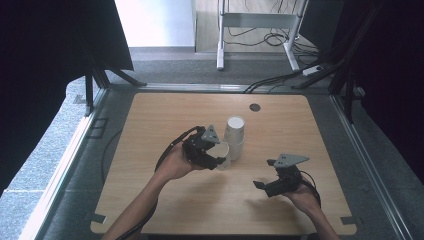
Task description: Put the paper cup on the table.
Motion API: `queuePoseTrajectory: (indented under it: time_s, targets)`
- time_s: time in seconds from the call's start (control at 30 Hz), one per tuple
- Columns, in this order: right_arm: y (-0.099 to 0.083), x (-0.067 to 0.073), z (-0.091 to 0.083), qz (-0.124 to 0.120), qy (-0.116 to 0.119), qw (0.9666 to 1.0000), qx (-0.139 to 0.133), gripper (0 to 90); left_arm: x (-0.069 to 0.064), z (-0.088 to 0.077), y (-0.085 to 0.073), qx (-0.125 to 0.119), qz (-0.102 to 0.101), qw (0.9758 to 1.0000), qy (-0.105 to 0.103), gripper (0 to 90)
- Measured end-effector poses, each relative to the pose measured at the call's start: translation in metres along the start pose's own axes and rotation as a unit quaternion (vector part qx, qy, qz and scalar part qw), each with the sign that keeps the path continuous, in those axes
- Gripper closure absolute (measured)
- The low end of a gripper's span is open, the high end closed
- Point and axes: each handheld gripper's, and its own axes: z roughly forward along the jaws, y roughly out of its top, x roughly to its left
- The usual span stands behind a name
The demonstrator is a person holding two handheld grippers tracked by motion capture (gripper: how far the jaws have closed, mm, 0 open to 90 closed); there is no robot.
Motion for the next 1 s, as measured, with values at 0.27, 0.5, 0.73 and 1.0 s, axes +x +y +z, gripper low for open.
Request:
queuePoseTrajectory:
  time_s: [0.27, 0.5, 0.73, 1.0]
  targets:
    - [-0.004, -0.002, -0.001, 0.007, -0.014, 0.9999, -0.003, 2.8, 0.005, 0.0, -0.001, 0.015, -0.001, 0.9998, 0.015, 34.9]
    - [-0.006, -0.003, -0.001, 0.011, -0.02, 0.9997, -0.007, 2.5, 0.011, -0.001, -0.004, 0.026, -0.007, 0.9992, 0.03, 34.9]
    - [-0.008, -0.004, 0.0, 0.012, -0.027, 0.9995, -0.006, 2.4, 0.017, -0.003, -0.007, 0.038, -0.014, 0.998, 0.049, 34.9]
    - [-0.01, -0.006, 0.001, 0.013, -0.035, 0.9993, 0.001, 2.6, 0.027, -0.005, -0.013, 0.048, -0.027, 0.9961, 0.069, 35.0]
